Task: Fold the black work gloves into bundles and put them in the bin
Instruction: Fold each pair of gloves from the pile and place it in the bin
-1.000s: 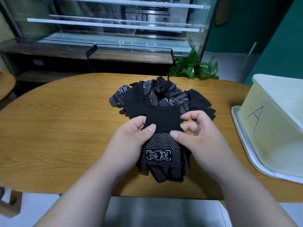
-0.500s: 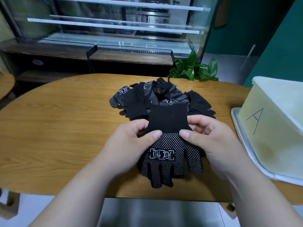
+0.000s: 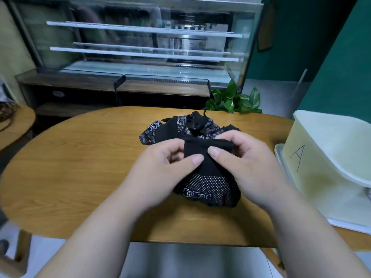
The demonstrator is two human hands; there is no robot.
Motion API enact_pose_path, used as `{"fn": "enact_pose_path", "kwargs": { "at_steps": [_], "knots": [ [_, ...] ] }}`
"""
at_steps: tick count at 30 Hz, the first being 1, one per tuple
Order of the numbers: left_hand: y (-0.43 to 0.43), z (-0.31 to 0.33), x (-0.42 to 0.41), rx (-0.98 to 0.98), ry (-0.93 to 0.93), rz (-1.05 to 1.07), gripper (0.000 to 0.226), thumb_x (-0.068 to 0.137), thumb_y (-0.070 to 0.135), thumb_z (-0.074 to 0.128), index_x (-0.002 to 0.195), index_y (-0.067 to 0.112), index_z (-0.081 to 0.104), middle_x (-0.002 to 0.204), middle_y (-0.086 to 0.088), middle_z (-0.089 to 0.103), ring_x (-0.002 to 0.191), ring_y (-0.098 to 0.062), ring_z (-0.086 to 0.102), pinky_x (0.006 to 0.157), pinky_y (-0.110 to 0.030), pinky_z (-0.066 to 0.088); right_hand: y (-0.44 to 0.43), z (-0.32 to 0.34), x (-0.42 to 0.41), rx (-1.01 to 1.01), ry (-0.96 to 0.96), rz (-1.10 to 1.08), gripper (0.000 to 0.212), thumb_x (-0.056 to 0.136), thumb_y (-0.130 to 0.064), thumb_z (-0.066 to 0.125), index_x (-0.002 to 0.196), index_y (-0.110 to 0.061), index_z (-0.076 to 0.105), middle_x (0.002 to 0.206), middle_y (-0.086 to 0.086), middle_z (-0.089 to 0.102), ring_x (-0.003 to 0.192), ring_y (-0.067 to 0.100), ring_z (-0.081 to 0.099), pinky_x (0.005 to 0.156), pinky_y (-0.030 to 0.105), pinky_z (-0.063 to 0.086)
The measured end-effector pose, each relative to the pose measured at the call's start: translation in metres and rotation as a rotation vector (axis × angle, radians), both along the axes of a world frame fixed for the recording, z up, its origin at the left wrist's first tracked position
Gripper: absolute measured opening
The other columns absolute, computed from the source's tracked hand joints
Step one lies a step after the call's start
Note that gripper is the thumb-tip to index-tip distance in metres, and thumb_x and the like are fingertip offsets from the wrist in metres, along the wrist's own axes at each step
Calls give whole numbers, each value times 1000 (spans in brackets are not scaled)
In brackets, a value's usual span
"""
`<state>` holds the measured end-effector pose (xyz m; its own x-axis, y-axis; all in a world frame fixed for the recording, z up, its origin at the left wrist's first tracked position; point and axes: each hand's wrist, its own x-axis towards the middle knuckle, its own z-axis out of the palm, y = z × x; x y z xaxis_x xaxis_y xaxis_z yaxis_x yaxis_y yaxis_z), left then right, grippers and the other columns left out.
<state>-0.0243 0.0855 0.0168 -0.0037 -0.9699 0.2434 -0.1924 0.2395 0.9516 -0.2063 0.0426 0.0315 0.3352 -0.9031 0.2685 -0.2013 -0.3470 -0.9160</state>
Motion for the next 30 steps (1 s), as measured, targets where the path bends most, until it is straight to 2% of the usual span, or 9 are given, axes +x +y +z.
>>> {"fn": "enact_pose_path", "kwargs": {
  "at_steps": [3, 5, 7, 10, 13, 14, 19, 26, 30],
  "knots": [
    [11, 18, 4, 17, 70, -14, 36, 74, 35, 74, 91, 4, 70, 81, -24, 62, 74, -22, 54, 69, -41, 41, 12, 20, -3, 12, -70, 90, 14, 89, -15, 72, 88, -29, 71, 78, -1, 71, 70, 12, 67, 65, 34, 57],
    [18, 29, 9, 58, 114, -64, 60, 70, 39, 75, 95, -12, 58, 80, -18, 54, 73, -26, 44, 65, -40, 30, 20, 33, -8, 57, -146, 174, 11, 84, -13, 73, 84, -25, 73, 70, -4, 67, 59, 6, 60, 53, 18, 47],
    [22, 41, 10, 79, 53, -75, 64, 71, 41, 74, 94, -15, 55, 77, -15, 51, 68, -22, 42, 60, -32, 30, 20, 42, -12, 148, -163, 251, 8, 80, -13, 73, 82, -21, 73, 68, -1, 63, 53, 5, 54, 46, 15, 40],
    [15, 54, 6, 136, 2, -42, 28, 88, 20, 72, 85, -6, 63, 60, -3, 49, 51, -11, 42, 49, -18, 39, 8, 46, -7, 158, -11, 179, 6, 88, -13, 73, 86, -19, 71, 68, -4, 64, 55, 7, 56, 50, 19, 44],
    [4, 62, 4, 132, -96, 41, 16, 92, 13, 67, 82, 0, 67, 61, 3, 55, 53, -6, 49, 54, -14, 43, -4, 46, 2, -94, 264, -56, 4, 88, -28, 72, 89, -30, 69, 82, -8, 72, 75, 13, 68, 71, 40, 56],
    [4, 65, 5, 112, -128, 46, 13, 91, 12, 67, 81, 3, 68, 64, 3, 58, 56, -5, 52, 56, -13, 44, -5, 47, 2, -127, 288, -66, 4, 88, -29, 72, 88, -30, 69, 83, -8, 72, 76, 12, 67, 72, 39, 56],
    [10, 72, 13, 137, -135, -47, 18, 91, 17, 69, 80, 4, 64, 62, -5, 50, 54, -14, 46, 54, -23, 40, 1, 53, -9, 38, 60, 180, 6, 91, -12, 69, 88, -16, 68, 69, 2, 61, 59, 14, 50, 54, 24, 40],
    [-6, 54, 10, 237, -120, -9, 27, 95, 23, 62, 95, -4, 61, 62, 0, 54, 58, -16, 53, 55, -28, 48, -11, 42, -5, 125, 114, 120, 2, 93, -14, 68, 94, -14, 69, 59, -10, 62, 52, 2, 55, 51, 16, 42],
    [-27, 44, 11, 187, -158, 90, 20, 94, 19, 65, 93, -1, 65, 67, -5, 53, 63, -17, 48, 65, -32, 46, -33, 36, 5, 4, 248, -1, 2, 90, -27, 71, 88, -26, 70, 71, -7, 66, 57, 6, 54, 59, 30, 42]
  ]
}}
